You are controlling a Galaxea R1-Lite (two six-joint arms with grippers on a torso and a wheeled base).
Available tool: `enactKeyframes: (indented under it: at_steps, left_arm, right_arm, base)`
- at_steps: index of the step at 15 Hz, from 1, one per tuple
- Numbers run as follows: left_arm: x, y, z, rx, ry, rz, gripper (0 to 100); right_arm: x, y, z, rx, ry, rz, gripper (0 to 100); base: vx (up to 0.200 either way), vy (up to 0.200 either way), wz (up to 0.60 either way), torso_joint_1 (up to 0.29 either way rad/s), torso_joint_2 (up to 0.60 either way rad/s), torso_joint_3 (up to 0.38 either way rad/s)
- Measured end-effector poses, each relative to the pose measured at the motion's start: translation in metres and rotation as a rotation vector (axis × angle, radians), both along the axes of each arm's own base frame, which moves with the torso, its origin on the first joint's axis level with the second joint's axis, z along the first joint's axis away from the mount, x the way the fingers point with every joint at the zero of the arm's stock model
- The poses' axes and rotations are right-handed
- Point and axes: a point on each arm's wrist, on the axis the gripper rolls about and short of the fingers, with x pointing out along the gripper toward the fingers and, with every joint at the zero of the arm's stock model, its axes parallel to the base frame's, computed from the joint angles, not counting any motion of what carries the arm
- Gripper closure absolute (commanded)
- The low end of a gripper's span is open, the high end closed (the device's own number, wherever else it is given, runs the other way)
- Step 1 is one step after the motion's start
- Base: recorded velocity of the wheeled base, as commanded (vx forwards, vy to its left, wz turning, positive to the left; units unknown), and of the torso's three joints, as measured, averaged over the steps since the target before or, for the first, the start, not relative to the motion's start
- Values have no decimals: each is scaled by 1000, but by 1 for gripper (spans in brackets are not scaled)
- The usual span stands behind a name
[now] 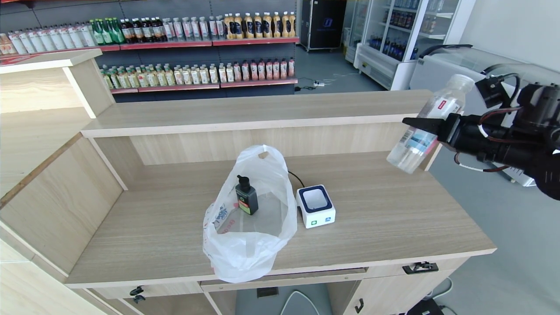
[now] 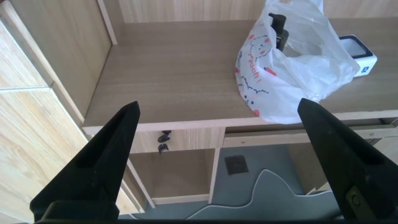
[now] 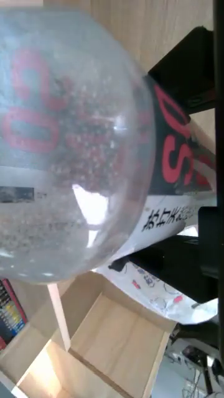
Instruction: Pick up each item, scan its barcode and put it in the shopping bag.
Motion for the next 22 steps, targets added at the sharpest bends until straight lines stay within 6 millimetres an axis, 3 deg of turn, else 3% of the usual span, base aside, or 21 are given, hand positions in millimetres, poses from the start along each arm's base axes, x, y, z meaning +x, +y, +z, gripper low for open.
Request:
enactKeyframes:
  at_steps: [2, 8, 10, 15, 18, 22]
  left_arm:
    - [0, 0, 0, 0, 0, 0, 0]
    - [0, 0, 0, 0, 0, 0, 0]
    - [0, 0, 0, 0, 0, 0, 0]
    - [0, 0, 0, 0, 0, 0, 0]
    - [0, 0, 0, 0, 0, 0, 0]
    - [0, 0, 0, 0, 0, 0, 0]
  right_arm:
    - [-29, 34, 22, 65, 14, 58, 100]
    - [-89, 92, 55, 84, -59, 271, 100]
    - [-98, 104, 60, 16, -121, 314, 100]
    - [-107, 124, 59, -13, -83, 304, 100]
    - [-143, 142, 69, 72, 14, 481, 100]
    - [-158, 142, 72, 7, -78, 561, 100]
  base:
    - [0, 0, 0, 0, 0, 0]
    - [0, 0, 0, 0, 0, 0]
    - [0, 0, 0, 0, 0, 0]
    - [0, 0, 0, 0, 0, 0]
    - [0, 0, 0, 0, 0, 0]
    - [0, 0, 0, 0, 0, 0]
